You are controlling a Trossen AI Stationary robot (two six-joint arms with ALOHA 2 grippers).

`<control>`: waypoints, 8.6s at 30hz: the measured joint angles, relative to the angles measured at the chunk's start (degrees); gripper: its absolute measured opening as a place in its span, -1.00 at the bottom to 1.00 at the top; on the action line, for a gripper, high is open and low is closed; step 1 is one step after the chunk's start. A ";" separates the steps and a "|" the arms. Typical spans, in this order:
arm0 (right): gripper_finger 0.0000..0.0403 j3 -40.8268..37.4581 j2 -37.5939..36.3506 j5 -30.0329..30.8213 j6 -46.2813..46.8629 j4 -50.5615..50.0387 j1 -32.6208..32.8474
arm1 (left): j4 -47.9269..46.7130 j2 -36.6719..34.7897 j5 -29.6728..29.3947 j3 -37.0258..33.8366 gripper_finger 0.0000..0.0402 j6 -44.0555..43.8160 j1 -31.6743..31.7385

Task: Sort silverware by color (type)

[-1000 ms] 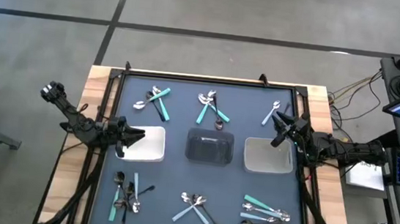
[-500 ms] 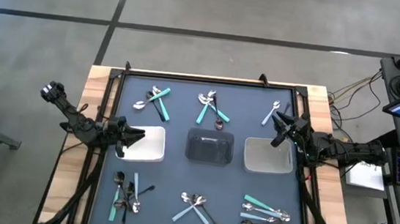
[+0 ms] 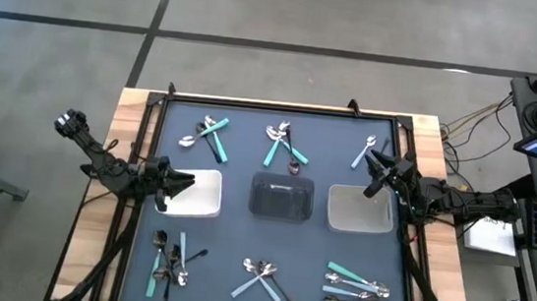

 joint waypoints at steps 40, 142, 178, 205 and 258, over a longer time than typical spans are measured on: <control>-0.45 0.01 -0.01 0.02 0.00 0.00 0.00 | 0.00 -0.01 0.00 0.01 -0.62 0.00 -0.01; -0.45 62.06 84.77 -27.82 42.33 -18.41 -20.02 | -0.06 0.01 0.00 -0.01 -0.62 0.02 0.01; -0.36 83.43 113.94 -39.00 36.44 -29.75 -30.70 | -0.04 0.01 0.02 0.01 -0.62 0.00 0.00; -0.64 83.32 115.67 -38.93 36.17 -32.04 -30.98 | -0.05 0.01 0.00 0.00 -0.62 0.01 0.00; -0.96 61.03 69.06 -29.90 42.09 -72.90 10.46 | -0.07 0.01 0.00 -0.01 -0.62 0.01 0.01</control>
